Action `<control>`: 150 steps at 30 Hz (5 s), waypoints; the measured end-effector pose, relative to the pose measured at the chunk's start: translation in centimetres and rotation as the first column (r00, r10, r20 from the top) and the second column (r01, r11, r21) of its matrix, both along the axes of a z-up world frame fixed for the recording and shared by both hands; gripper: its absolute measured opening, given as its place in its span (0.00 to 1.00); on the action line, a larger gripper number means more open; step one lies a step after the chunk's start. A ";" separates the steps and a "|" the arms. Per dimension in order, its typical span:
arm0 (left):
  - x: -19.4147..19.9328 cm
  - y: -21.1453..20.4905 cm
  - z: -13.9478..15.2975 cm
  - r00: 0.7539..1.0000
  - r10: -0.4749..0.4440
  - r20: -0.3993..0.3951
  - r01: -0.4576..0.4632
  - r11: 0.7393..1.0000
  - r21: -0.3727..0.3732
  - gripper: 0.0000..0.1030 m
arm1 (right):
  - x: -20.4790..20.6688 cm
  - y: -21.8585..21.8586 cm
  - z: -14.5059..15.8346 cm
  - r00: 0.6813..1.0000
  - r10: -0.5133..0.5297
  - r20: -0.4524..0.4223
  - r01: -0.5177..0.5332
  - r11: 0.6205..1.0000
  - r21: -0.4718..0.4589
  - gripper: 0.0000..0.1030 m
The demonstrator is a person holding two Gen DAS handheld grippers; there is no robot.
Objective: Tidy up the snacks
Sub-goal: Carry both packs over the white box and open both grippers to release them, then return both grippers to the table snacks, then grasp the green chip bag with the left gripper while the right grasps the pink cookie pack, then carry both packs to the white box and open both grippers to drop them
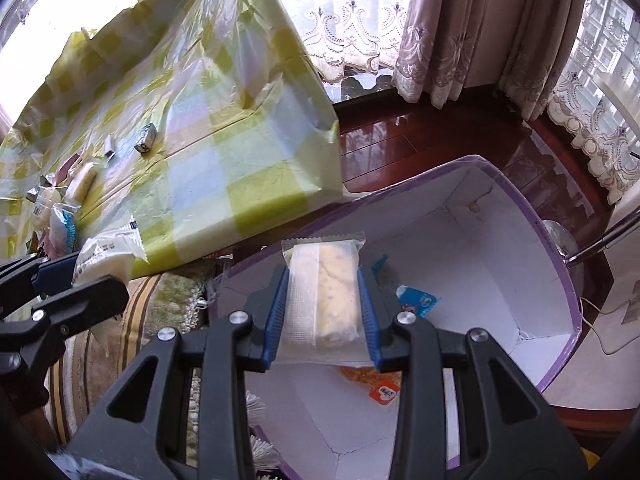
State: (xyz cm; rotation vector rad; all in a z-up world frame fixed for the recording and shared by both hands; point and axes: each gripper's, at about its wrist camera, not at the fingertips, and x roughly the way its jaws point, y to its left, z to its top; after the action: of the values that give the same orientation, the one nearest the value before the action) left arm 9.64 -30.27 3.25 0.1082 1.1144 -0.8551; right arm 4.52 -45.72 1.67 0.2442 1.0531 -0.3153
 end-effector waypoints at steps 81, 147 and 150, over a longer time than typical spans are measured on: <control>9.0 33.8 -3.9 0.750 0.661 0.019 -0.660 0.747 0.077 0.69 | 10.0 26.2 -1.1 0.839 0.542 -0.057 -0.538 0.840 0.073 0.62; 5.0 10.0 2.7 0.911 0.259 0.321 -0.329 0.925 0.189 0.35 | 4.7 13.0 4.3 0.962 0.262 0.071 -0.262 0.965 -0.003 0.19; 4.5 9.0 2.6 0.919 0.235 0.317 -0.306 0.932 0.194 0.35 | 4.1 11.8 4.2 0.969 0.238 0.073 -0.239 0.971 -0.001 0.19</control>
State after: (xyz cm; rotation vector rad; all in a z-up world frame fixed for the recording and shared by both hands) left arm 14.18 -21.30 5.82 0.2646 0.9251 -0.4338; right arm 8.57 -33.94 5.91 0.1328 1.0007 -0.0847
